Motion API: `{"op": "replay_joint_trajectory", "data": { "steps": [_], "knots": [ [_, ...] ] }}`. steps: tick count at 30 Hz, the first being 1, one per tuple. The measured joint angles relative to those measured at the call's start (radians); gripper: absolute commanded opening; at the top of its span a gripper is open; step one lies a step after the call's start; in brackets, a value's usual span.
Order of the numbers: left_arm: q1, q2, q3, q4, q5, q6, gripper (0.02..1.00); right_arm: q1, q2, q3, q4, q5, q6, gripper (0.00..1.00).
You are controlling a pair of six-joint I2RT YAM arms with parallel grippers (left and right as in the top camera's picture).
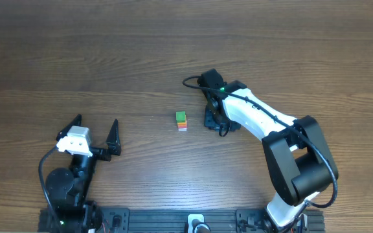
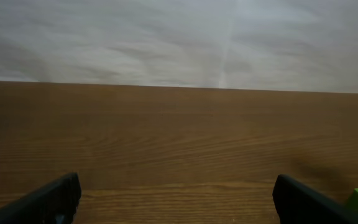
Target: Stack Cubes
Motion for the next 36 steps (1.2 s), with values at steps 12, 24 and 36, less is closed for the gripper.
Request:
{"op": "replay_joint_trajectory", "data": {
  "steps": [12,24,36],
  "knots": [
    [0.000,0.000,0.000,0.000,0.000,0.000,0.998,0.000,0.000,0.000,0.003,0.000,-0.001,0.156],
    [0.000,0.000,0.000,0.000,0.000,0.000,0.996,0.000,-0.011,0.010,-0.048,0.000,-0.001,0.042],
    [0.000,0.000,0.000,0.000,0.000,0.000,0.998,0.052,-0.150,0.329,-0.353,0.022,-0.005,0.012]
  ]
}}
